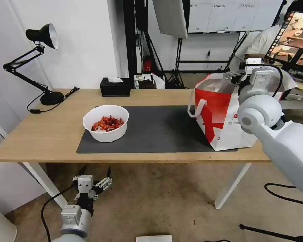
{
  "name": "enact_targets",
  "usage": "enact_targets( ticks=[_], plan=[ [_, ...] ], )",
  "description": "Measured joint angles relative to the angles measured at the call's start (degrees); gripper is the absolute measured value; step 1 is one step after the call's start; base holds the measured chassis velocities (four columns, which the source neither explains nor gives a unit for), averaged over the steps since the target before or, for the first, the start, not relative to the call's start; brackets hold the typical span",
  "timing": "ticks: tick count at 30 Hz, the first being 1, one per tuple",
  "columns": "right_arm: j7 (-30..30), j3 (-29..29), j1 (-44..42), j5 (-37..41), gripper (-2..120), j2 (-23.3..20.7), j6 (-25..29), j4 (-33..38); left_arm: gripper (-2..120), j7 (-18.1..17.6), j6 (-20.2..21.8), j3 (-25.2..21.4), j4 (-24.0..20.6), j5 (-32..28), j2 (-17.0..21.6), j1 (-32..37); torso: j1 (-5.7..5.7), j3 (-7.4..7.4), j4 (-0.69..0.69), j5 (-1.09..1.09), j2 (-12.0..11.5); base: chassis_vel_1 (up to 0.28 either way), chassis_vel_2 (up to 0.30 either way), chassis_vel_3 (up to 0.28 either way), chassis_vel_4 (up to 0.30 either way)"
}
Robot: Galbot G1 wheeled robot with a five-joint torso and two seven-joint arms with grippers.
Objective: Pick up the trash from the table and place it into the takeout bag.
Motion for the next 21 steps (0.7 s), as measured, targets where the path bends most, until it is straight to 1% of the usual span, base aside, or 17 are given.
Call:
enact_targets(
  ticks=[1, 2, 3, 5, 6, 7, 9, 10, 11, 12, 14, 15, 16, 17, 19, 20, 21],
  plan=[
    [-0.35, 0.13, -0.23, 0.38, 100, -0.02, 0.72, 0.21, 100, 0.00, 0.01, 0.01, -0.03, 0.00, 0.00, 0.00, 0.00, 0.00, 0.00, 0.00, 0.00, 0.000, 0.000, 0.000, 0.000],
    [-2.69, 0.80, -1.33, 1.98, 100, -0.15, 4.56, 1.09, 100, 0.01, 0.01, 0.02, -0.15, 0.00, -0.01, -0.01, 0.00, 0.00, 0.00, -0.01, 0.00, 0.000, 0.000, 0.000, 0.000],
    [-2.69, 0.80, -1.33, 1.98, 100, -0.15, 4.56, 1.09, 100, 0.01, 0.01, 0.02, -0.15, 0.00, -0.01, -0.01, 0.00, 0.00, 0.00, -0.01, 0.00, 0.000, 0.000, 0.000, 0.000],
    [-5.57, 1.92, -2.94, 3.61, 100, -0.28, 8.49, 2.45, 100, 0.02, 0.02, 0.01, -0.26, 0.00, -0.01, -0.01, 0.00, 0.00, 0.00, 0.00, 0.00, 0.000, 0.000, 0.000, 0.000],
    [-8.58, 3.81, -5.28, 4.26, 100, -0.46, 10.88, 4.21, 100, 0.04, 0.02, -0.06, -0.41, -0.01, -0.04, -0.02, 0.00, 0.00, 0.02, -0.02, 0.00, 0.000, 0.000, 0.000, 0.000],
    [-8.58, 3.81, -5.28, 4.26, 100, -0.46, 10.88, 4.21, 100, 0.04, 0.02, -0.06, -0.41, -0.01, -0.04, -0.02, 0.00, 0.00, 0.02, -0.02, 0.00, 0.000, 0.000, 0.000, 0.000],
    [-14.23, 7.23, -10.84, 4.28, 100, -1.08, 13.96, 7.39, 100, 0.04, 0.01, -0.17, -0.50, -0.08, -0.13, -0.21, 0.00, 0.00, 0.00, 0.01, 0.00, 0.000, 0.000, 0.000, 0.000],
    [-15.64, 8.11, -12.54, 4.21, 100, -1.45, 14.81, 8.44, 100, 0.05, -0.04, -0.18, -0.51, -0.08, -0.22, -0.46, 0.00, 0.00, 0.01, 0.02, 0.00, 0.000, 0.000, 0.000, 0.000],
    [-19.00, 10.39, -17.39, 3.54, 100, -2.43, 17.83, 11.18, 100, 0.01, -0.22, -0.17, -0.51, -0.07, -0.59, -1.03, 0.00, -0.01, 0.00, -0.04, 0.01, 0.000, 0.000, 0.000, 0.000],
    [-19.00, 10.39, -17.39, 3.54, 100, -2.43, 17.83, 11.18, 100, 0.01, -0.22, -0.17, -0.51, -0.07, -0.59, -1.03, 0.00, -0.01, 0.00, -0.04, 0.01, 0.000, 0.000, 0.000, 0.000],
    [-24.11, 15.55, -27.83, 2.24, 100, -3.05, 21.44, 15.78, 100, -0.08, -0.22, -0.09, -0.55, -0.04, -1.09, -1.50, 0.00, 0.00, 0.00, 0.03, 0.00, 0.000, 0.000, 0.000, 0.000],
    [-25.45, 17.59, -31.25, 1.29, 100, -3.06, 22.08, 17.12, 100, -0.08, -0.23, -0.04, -0.55, -0.02, -1.20, -1.54, 0.00, -0.01, 0.00, 0.01, 0.00, 0.000, 0.000, 0.000, 0.000],
    [-25.45, 17.59, -31.25, 1.29, 100, -3.06, 22.08, 17.12, 100, -0.08, -0.23, -0.04, -0.55, -0.02, -1.20, -1.54, 0.00, -0.01, 0.00, 0.01, 0.00, 0.000, 0.000, 0.000, 0.000],
    [-28.15, 21.54, -38.05, -1.12, 100, -2.82, 23.51, 19.08, 100, -0.08, -0.23, 0.02, -0.56, 0.11, -1.34, -1.49, 0.00, -0.01, 0.00, -0.03, 0.00, 0.000, 0.000, 0.000, 0.000],
    [-31.21, 25.81, -47.56, -5.55, 100, -1.70, 26.26, 20.76, 100, -0.08, -0.32, -0.07, -0.42, 0.29, -1.66, -1.33, -0.01, -0.01, -0.02, 0.01, 0.01, 0.000, 0.000, 0.000, 0.000],
    [-31.21, 25.81, -47.56, -5.55, 100, -1.70, 26.26, 20.76, 100, -0.08, -0.32, -0.07, -0.42, 0.29, -1.66, -1.33, -0.01, -0.01, -0.02, 0.01, 0.01, 0.000, 0.000, 0.000, 0.000],
    [-31.97, 27.17, -50.71, -7.40, 100, -0.94, 26.97, 21.25, 100, -0.08, -0.37, -0.10, -0.31, 0.34, -1.82, -1.29, -0.01, -0.01, -0.02, 0.00, 0.00, 0.000, 0.000, 0.000, 0.000]
  ],
)
